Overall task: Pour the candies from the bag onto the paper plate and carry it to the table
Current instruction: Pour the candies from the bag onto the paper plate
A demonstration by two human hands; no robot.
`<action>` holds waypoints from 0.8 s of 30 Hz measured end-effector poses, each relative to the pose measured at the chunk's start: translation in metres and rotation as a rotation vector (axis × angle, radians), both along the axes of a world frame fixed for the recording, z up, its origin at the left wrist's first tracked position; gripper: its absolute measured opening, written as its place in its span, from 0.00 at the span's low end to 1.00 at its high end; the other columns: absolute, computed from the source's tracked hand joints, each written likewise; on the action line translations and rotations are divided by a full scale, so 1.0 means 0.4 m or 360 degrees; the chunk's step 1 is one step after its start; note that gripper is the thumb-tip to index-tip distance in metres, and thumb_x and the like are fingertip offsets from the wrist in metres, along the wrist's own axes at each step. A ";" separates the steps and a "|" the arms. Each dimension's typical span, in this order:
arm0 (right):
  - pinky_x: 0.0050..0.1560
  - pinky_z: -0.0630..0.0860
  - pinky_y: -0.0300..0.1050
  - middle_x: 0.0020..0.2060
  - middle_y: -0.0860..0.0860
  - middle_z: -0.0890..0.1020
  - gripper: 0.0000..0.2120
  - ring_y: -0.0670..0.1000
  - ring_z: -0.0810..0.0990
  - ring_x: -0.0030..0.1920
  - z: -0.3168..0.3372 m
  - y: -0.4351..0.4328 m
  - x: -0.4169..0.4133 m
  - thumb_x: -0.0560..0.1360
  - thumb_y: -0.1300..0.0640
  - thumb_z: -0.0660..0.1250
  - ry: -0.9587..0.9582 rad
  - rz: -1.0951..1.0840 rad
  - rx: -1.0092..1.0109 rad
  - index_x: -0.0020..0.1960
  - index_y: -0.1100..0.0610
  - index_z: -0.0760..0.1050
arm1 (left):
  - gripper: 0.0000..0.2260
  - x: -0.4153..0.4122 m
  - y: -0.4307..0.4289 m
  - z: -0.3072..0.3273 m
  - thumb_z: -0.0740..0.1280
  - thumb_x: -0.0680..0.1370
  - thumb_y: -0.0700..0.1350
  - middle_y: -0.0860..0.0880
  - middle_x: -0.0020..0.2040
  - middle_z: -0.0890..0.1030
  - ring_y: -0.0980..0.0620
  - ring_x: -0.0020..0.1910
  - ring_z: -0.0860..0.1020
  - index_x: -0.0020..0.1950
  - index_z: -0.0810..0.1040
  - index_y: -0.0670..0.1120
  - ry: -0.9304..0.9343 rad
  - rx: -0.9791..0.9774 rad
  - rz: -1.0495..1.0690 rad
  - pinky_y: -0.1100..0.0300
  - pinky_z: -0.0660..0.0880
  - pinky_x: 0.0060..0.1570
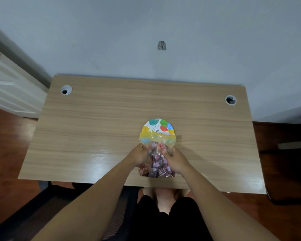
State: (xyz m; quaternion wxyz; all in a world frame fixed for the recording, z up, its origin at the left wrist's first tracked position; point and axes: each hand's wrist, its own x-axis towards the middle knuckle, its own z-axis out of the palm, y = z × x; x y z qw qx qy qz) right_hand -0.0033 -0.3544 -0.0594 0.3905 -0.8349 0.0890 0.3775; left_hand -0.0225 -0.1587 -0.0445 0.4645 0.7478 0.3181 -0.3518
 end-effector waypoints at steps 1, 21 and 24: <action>0.44 0.73 0.44 0.49 0.49 0.82 0.14 0.51 0.80 0.44 -0.007 0.001 -0.001 0.83 0.47 0.64 0.0010 -0.0009 0.0001 0.64 0.54 0.75 | 0.20 0.000 0.000 -0.005 0.55 0.87 0.52 0.37 0.62 0.82 0.43 0.53 0.78 0.69 0.74 0.38 0.0005 0.0005 -0.0003 0.57 0.70 0.49; 0.58 0.79 0.48 0.58 0.50 0.86 0.18 0.53 0.85 0.55 -0.041 0.008 -0.001 0.80 0.46 0.64 0.0001 -0.0049 0.0004 0.67 0.52 0.76 | 0.17 0.007 -0.001 -0.014 0.57 0.87 0.54 0.35 0.57 0.83 0.36 0.59 0.83 0.57 0.77 0.42 -0.0038 -0.0023 -0.0082 0.48 0.79 0.57; 0.48 0.77 0.45 0.50 0.49 0.85 0.14 0.51 0.83 0.46 -0.026 0.010 -0.001 0.82 0.49 0.64 -0.0015 -0.0027 0.0002 0.65 0.52 0.76 | 0.18 0.000 0.000 -0.019 0.57 0.87 0.53 0.36 0.56 0.83 0.39 0.54 0.82 0.58 0.78 0.40 -0.0052 -0.0029 -0.0086 0.48 0.80 0.58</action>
